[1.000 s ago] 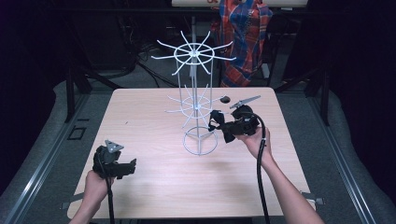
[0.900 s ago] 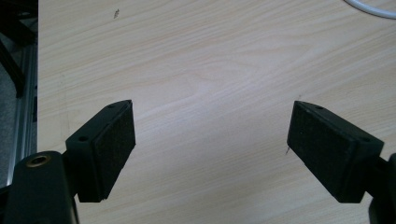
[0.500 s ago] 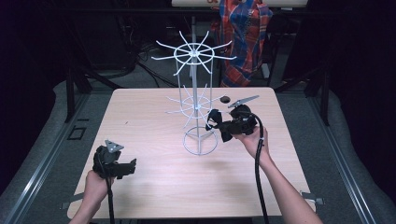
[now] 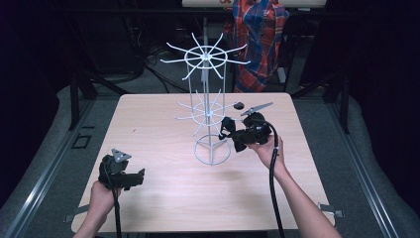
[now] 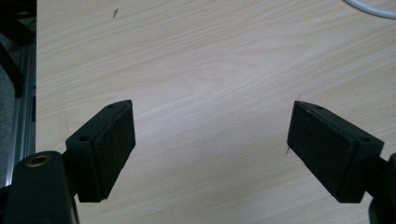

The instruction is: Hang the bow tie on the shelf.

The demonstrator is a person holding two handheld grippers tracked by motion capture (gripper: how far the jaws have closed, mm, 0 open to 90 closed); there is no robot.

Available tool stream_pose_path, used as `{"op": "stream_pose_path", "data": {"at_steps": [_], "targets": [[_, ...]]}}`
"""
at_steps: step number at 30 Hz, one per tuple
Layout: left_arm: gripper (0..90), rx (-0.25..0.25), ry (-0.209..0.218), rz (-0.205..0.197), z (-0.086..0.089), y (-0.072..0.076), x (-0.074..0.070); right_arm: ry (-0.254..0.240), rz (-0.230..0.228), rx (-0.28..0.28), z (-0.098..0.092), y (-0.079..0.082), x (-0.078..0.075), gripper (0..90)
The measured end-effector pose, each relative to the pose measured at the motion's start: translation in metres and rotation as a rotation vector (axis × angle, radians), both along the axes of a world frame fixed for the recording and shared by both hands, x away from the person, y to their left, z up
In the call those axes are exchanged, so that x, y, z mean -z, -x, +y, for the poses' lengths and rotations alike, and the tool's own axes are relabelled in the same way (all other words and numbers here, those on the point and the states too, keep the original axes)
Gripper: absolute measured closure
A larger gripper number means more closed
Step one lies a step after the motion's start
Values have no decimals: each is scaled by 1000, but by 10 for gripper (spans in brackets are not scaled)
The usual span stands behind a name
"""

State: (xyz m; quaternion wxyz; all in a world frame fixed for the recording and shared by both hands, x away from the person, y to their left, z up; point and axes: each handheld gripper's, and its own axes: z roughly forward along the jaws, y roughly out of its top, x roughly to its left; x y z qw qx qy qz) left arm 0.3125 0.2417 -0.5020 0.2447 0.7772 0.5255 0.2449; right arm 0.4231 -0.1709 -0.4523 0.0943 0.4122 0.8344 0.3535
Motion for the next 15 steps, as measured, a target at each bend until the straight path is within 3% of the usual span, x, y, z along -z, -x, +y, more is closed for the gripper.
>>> {"op": "stream_pose_path", "data": {"at_steps": [15], "targets": [[156, 2, 0, 0, 0, 0, 0, 11, 36, -8, 3, -2, 7, 594]]}}
